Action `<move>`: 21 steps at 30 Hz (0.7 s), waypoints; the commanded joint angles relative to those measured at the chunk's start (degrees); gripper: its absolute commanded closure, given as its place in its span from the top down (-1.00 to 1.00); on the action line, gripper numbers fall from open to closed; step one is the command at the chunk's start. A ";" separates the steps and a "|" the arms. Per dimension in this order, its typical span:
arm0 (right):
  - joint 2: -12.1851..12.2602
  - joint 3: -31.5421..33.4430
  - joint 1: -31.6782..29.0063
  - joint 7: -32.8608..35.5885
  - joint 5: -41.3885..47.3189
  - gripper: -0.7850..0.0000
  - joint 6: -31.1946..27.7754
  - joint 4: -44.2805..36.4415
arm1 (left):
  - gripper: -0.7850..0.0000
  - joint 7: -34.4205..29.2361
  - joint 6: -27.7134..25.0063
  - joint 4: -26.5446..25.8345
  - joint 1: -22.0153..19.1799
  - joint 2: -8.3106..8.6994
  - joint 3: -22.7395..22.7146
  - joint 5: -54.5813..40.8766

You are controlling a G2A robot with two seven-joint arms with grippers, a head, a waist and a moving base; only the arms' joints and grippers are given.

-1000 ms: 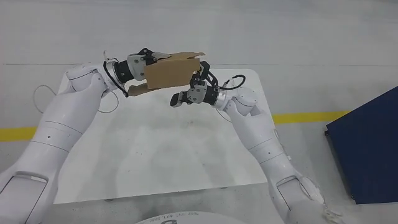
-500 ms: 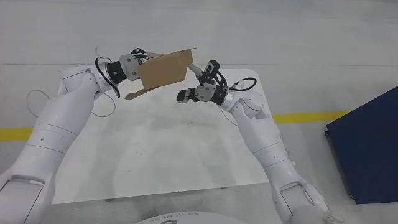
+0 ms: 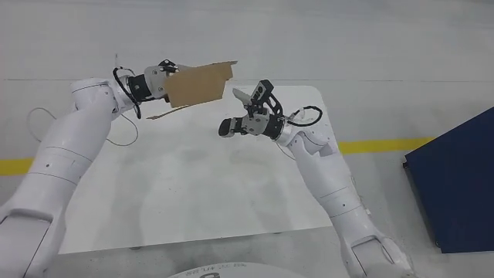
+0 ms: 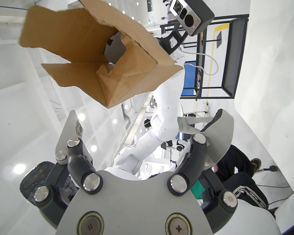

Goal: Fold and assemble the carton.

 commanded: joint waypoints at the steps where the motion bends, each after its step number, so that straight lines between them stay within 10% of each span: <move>1: -0.07 -0.89 0.28 -0.29 -0.86 1.00 -0.06 -0.04 | -1.00 0.45 -0.92 0.27 -0.21 -0.13 0.58 0.84; 21: -0.42 -1.86 3.45 -0.66 4.14 1.00 1.14 4.06 | -1.00 -2.10 -2.23 1.57 -1.31 -0.36 2.42 3.29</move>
